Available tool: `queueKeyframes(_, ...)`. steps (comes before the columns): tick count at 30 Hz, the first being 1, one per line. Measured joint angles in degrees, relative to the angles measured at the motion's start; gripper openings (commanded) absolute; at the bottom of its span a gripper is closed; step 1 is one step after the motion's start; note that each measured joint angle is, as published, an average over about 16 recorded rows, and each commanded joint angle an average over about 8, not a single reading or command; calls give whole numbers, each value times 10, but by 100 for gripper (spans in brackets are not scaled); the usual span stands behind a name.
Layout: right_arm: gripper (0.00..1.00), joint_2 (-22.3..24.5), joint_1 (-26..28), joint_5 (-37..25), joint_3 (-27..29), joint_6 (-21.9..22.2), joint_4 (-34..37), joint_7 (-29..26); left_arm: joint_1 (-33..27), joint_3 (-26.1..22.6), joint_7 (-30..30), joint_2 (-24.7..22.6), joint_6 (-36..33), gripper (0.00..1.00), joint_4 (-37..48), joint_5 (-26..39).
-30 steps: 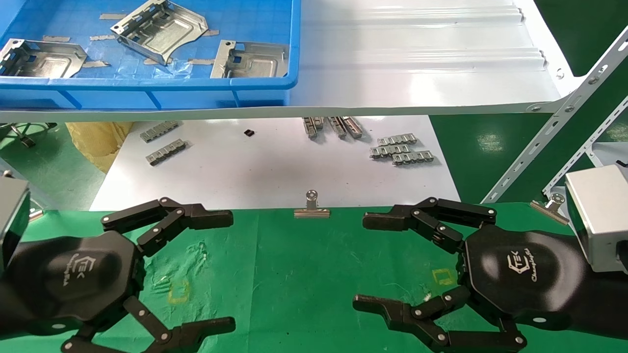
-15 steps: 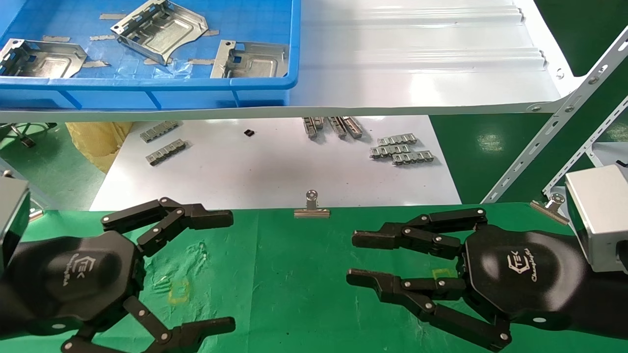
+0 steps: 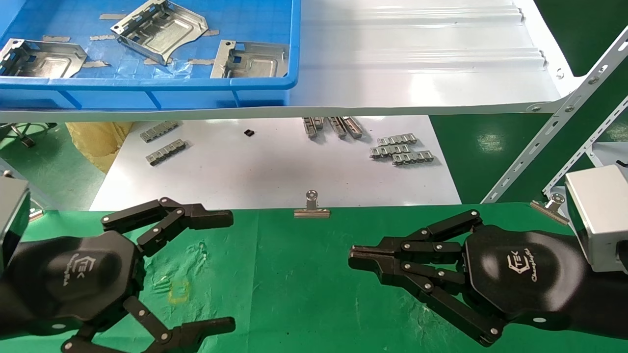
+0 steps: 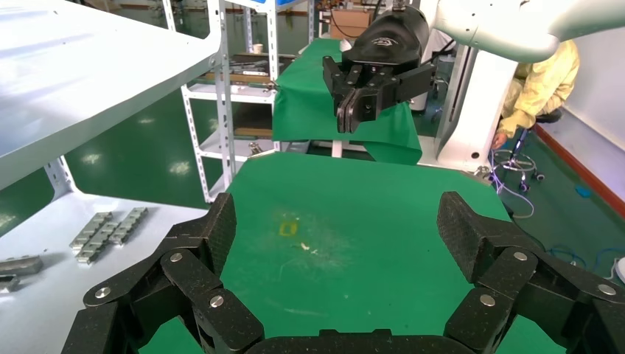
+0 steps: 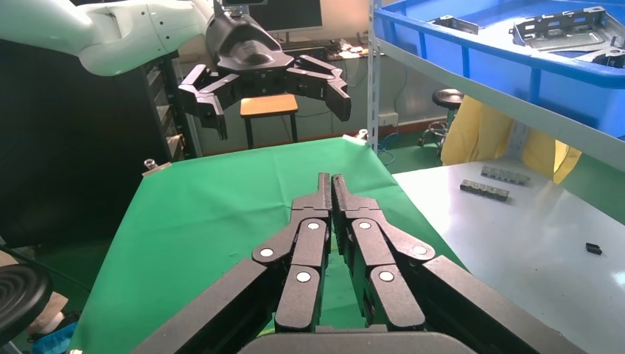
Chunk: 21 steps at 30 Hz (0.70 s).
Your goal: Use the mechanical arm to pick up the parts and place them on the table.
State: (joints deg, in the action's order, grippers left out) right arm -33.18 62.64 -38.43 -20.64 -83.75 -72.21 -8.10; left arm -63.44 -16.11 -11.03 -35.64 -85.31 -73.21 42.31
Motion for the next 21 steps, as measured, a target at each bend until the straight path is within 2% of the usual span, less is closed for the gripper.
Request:
queueKeyframes(4,0,0,0,0,0,0,0,0,-43,-5,-9,-13,9,100,15,15)
queueKeyframes(9,0,0,0,0,0,0,0,0,-138,-20,-25,-45,29,100,72,59)
queueKeyframes(17,0,0,0,0,0,0,0,0,-345,-66,-30,-126,111,100,275,185)
queueKeyframes(18,5,0,0,0,0,0,0,0,-369,-72,-28,-138,128,100,306,202)
queueKeyframes(20,30,0,0,0,0,0,0,0,-412,-86,-23,-162,162,100,368,237)
queueKeyframes(21,43,0,0,0,0,0,0,0,-432,-92,-20,-173,180,97,399,254)
